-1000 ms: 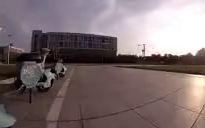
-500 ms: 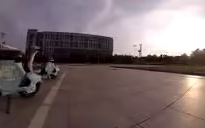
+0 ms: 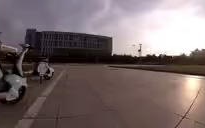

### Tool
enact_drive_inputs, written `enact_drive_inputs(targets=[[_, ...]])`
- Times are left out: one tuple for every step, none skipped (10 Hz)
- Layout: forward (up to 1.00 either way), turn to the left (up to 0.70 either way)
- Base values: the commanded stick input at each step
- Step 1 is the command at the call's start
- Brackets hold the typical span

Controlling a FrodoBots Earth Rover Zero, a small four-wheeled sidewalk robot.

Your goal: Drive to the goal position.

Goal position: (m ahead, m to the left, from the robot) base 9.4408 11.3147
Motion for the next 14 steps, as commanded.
enact_drive_inputs(targets=[[0.70,0.00],[0.70,0.00],[0.70,0.00],[0.70,0.00],[0.70,0.02],[0.70,0.07],[0.70,0.11],[0.70,0.14],[0.70,0.14],[0.70,0.14],[0.70,0.00],[0.70,0.00],[0.70,0.00],[0.70,0.00]])
